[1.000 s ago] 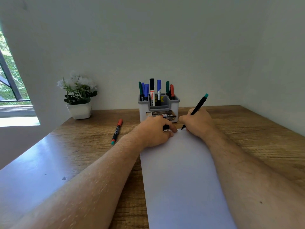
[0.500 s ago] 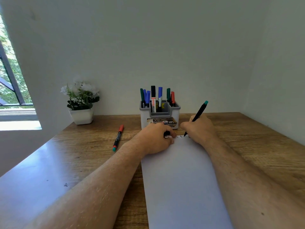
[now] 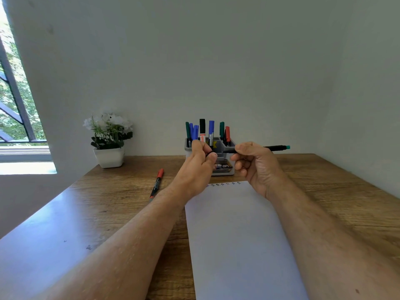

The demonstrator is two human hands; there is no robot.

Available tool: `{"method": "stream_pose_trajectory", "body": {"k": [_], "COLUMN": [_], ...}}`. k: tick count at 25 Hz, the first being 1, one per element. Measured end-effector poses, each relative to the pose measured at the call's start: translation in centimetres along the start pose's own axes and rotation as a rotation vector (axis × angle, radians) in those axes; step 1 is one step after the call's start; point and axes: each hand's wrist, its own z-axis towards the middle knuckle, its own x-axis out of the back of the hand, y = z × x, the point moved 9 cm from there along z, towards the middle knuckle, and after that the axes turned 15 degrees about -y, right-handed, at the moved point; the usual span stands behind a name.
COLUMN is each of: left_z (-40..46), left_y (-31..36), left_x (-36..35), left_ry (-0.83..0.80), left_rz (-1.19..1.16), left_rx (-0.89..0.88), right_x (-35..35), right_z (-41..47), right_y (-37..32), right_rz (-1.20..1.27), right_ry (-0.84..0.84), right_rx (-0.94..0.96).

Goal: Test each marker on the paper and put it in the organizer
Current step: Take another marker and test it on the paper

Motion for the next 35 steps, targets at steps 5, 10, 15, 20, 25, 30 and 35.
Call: {"method": "stream_pose_trajectory", "body": {"k": [5, 10, 15, 20, 25, 30, 35], "left_z": [0.1, 0.0, 0.0, -0.1, -0.3, -0.4, -1.3], "left_y": [0.1, 0.5, 0.3, 0.0, -0.2, -0.1, -1.6], "left_x": [-0.3, -0.6, -0.7, -0.1, 0.9, 1.8, 3.7], "left_ry": [-0.014, -0.016, -0.029, 0.021, 0.112, 0.198, 0.376], "left_rz": [0.053, 0.073, 0.122, 0.138, -0.031, -0.164, -0.354], "left_rx": [0.000, -0.013, -0.004, 0.020, 0.007, -0.039, -0.023], "right_x": [0.1, 0.0, -0.2, -1.5, -1.5, -0.4, -0.2], "right_z": [0.0, 0.3, 0.4, 0.5, 0.7, 0.8, 0.5], "right_y": [-0.1, 0.4, 0.6, 1.5, 1.5, 0.6, 0.0], "right_rz": [-0.020, -0.067, -0.096, -0.090, 0.082, 0.031, -0.161], "right_ry": [0.019, 0.000, -0.020, -0.126, -0.160, -0.030, -0.005], "right_rx": [-0.001, -0.025, -0.040, -0.089, -0.091, -0.002, 0.009]}}
